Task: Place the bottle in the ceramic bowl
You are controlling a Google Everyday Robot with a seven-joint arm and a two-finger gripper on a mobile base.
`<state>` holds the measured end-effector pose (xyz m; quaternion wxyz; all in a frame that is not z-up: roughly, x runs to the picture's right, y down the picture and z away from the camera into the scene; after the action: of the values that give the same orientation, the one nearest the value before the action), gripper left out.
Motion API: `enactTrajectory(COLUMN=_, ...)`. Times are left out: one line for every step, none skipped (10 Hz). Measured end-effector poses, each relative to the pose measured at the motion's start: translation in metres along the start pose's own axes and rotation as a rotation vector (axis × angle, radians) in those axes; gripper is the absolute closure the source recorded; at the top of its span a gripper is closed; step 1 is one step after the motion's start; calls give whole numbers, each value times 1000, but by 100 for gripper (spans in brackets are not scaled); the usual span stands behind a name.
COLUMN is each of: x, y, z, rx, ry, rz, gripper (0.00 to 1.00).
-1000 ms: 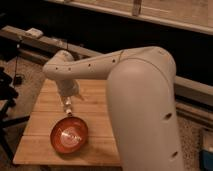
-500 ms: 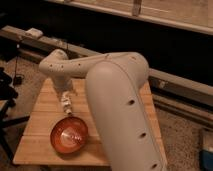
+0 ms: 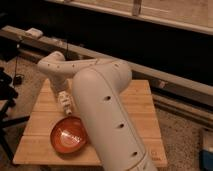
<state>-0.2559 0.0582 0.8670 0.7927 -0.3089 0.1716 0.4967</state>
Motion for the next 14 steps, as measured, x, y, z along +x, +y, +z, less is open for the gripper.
enactTrajectory(x=-4, y=1, z=5, rx=-2, ry=8, rz=-2, gripper=35)
enactTrajectory(x=-6, y=1, z=8, rx=-5, ry=15, rz=-2, gripper=35)
enactTrajectory(x=-7, y=3, z=13, rx=-7, ry=21, rz=-6, gripper=35)
enactTrajectory(x=-9, y=7, z=19, rx=-13, ry=27, rz=-10, gripper=35)
enactTrajectory(x=-10, y=6, z=22, rx=-25, ry=30, rz=-10, gripper=35)
enactTrajectory(x=-11, y=5, z=24, rx=-35, ry=34, rz=-7, gripper=35)
enactTrajectory(x=-12, y=3, z=28, rx=-49, ry=37, rz=-7, gripper=35)
enactTrajectory(x=-13, y=4, z=30, rx=-56, ry=39, rz=-8, gripper=35)
enactTrajectory(x=-15, y=7, z=33, rx=-63, ry=39, rz=-9, gripper=35)
enactTrajectory(x=-17, y=5, z=37, rx=-67, ry=40, rz=-7, gripper=35)
enactTrajectory(x=-18, y=3, z=42, rx=-70, ry=44, rz=-4, gripper=35)
enactTrajectory(x=-18, y=4, z=48, rx=-71, ry=50, rz=-5, gripper=35)
enactTrajectory(x=-19, y=7, z=58, rx=-70, ry=59, rz=-10, gripper=35)
enactTrajectory(x=-18, y=6, z=63, rx=-65, ry=67, rz=-9, gripper=35)
